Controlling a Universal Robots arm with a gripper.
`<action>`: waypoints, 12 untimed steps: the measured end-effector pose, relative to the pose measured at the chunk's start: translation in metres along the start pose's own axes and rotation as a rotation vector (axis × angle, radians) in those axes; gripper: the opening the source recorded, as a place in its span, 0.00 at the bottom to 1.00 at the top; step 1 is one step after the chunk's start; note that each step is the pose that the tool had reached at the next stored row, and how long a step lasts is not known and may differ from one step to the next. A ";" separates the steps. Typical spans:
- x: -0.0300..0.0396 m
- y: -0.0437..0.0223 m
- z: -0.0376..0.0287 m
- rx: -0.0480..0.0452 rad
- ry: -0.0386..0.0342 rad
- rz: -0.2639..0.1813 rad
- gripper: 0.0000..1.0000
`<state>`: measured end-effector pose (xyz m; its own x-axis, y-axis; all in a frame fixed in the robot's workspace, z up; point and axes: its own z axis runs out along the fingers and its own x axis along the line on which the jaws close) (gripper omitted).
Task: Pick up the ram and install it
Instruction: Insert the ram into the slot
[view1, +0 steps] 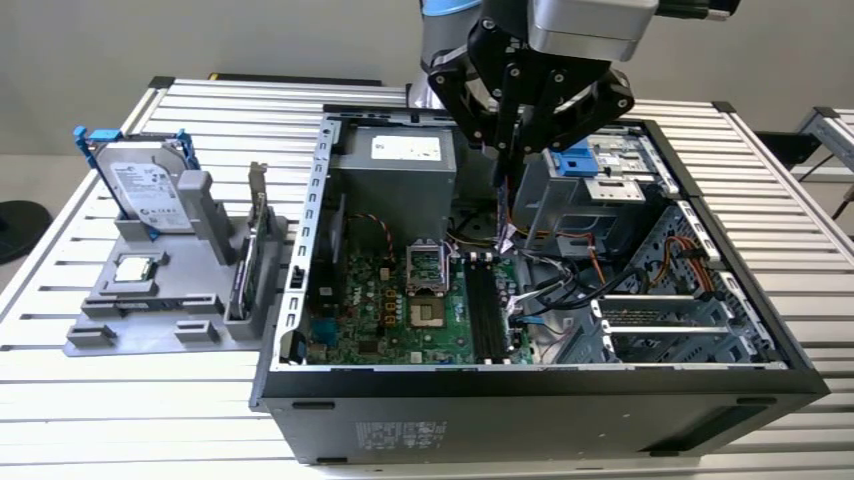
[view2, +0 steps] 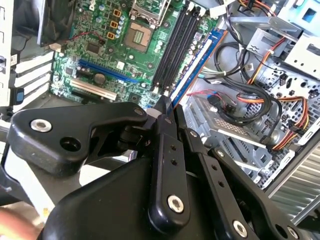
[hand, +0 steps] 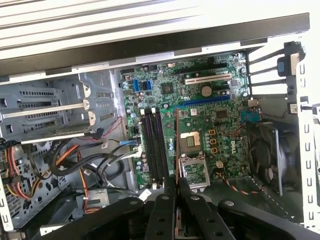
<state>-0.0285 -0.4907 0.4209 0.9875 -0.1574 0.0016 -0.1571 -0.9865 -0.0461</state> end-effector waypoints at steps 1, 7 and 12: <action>0.0001 0.0000 0.0001 0.0001 -0.0002 -0.004 0.00; 0.0005 -0.0001 0.0008 0.0001 -0.0008 -0.018 0.00; 0.0005 -0.0001 0.0012 0.0002 -0.0011 -0.024 0.00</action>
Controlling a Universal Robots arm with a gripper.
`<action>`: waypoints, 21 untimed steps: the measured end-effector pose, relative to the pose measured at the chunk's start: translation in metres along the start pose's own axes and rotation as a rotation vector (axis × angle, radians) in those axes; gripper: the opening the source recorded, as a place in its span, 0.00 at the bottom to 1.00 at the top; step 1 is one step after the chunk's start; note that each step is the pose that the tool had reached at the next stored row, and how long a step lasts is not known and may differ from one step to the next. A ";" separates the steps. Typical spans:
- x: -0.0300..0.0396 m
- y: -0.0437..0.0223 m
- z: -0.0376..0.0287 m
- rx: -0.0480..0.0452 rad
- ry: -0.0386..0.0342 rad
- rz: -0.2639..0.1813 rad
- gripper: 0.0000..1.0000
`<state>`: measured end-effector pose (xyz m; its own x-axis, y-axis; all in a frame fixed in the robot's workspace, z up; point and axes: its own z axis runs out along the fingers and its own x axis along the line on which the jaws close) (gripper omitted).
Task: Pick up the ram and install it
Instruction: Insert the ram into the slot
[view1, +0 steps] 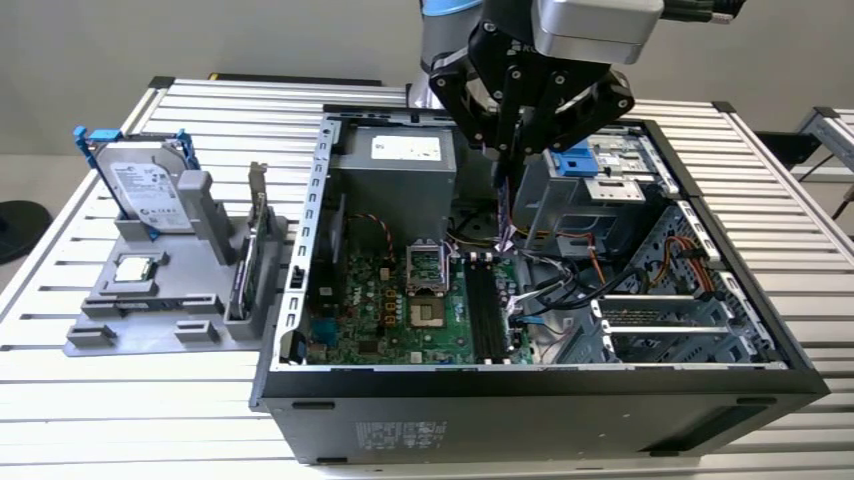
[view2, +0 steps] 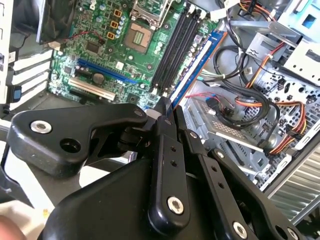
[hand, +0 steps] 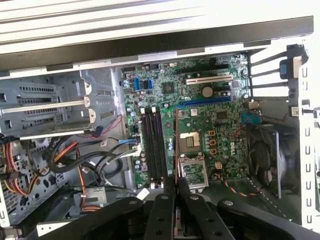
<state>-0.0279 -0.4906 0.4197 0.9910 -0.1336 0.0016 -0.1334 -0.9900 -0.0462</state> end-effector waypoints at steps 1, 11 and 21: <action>0.0000 0.0000 0.0003 0.0001 0.0000 -0.001 0.00; 0.0002 0.0001 0.0013 0.0000 -0.0003 -0.006 0.00; 0.0012 0.0000 0.0030 -0.0002 -0.0028 -0.016 0.00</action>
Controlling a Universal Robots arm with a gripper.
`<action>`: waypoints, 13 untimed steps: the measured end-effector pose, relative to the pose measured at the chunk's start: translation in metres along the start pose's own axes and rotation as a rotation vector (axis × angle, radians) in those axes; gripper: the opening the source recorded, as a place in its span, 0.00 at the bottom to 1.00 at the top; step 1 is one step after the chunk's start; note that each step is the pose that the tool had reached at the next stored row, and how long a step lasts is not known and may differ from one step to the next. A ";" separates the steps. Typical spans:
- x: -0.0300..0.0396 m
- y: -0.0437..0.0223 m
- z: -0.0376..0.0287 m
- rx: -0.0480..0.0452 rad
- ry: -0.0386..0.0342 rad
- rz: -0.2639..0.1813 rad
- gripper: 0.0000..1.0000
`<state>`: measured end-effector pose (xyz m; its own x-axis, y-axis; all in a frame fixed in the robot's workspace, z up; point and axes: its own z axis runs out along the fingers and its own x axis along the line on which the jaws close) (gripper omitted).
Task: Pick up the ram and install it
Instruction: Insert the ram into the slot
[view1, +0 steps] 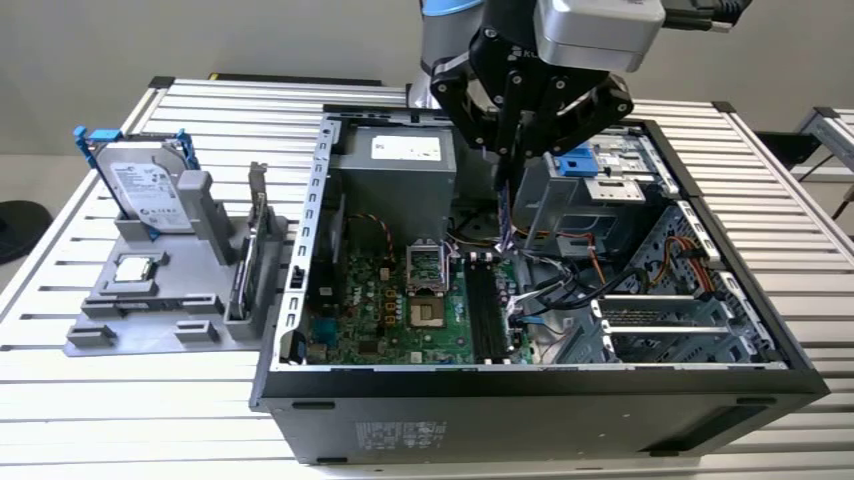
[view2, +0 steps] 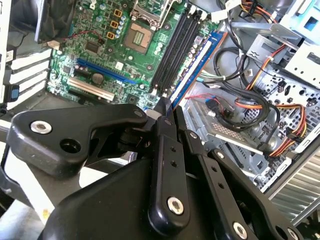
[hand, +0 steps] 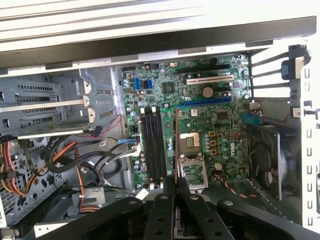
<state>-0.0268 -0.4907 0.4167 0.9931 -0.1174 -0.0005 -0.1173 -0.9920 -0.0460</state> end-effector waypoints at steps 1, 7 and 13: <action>0.0013 -0.0001 0.0002 0.0000 -0.0018 -0.004 0.00; 0.0064 -0.0007 0.0012 -0.0007 -0.0066 -0.053 0.00; 0.0099 -0.0010 0.0033 -0.0008 -0.0085 -0.095 0.00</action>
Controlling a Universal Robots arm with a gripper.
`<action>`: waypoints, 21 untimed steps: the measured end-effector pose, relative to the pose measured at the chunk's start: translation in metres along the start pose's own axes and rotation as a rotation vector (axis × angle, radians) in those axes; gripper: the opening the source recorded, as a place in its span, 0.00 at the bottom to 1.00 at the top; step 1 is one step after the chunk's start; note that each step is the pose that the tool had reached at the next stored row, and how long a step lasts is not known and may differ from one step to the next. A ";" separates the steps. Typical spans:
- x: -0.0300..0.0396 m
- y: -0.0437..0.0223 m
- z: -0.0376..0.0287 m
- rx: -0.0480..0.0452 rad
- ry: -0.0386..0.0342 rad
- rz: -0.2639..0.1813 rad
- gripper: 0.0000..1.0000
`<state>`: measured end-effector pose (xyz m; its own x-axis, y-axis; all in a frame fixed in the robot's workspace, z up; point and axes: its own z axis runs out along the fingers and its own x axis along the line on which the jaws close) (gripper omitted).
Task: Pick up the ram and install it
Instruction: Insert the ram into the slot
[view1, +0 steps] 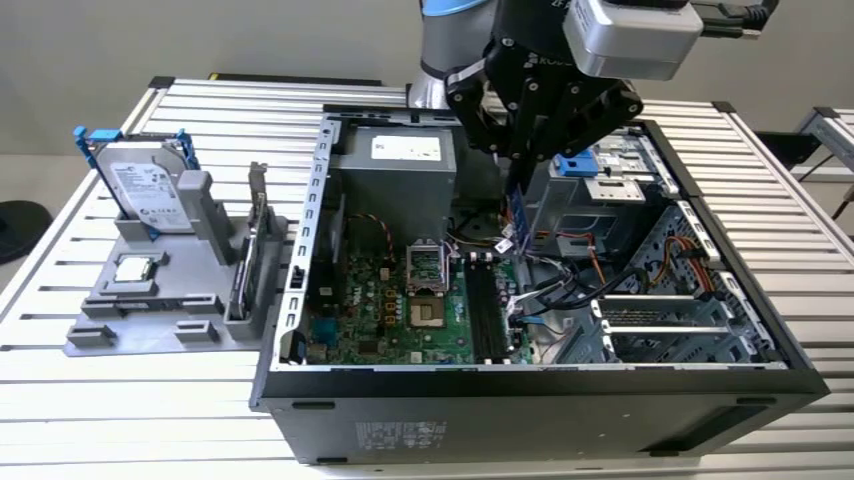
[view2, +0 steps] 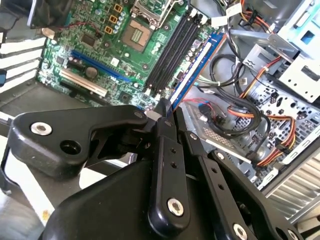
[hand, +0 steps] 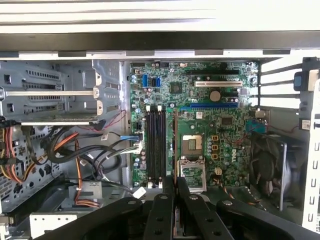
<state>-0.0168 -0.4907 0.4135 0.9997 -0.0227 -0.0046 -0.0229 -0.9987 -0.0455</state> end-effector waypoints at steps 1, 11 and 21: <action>0.0004 0.0000 0.0000 -0.0002 -0.0002 -0.002 0.00; 0.0006 0.0000 0.0017 0.0001 -0.0021 -0.003 0.00; 0.0007 0.0003 0.0073 -0.0001 -0.0021 -0.003 0.00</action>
<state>-0.0162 -0.4906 0.4062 0.9998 -0.0196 -0.0066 -0.0199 -0.9988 -0.0454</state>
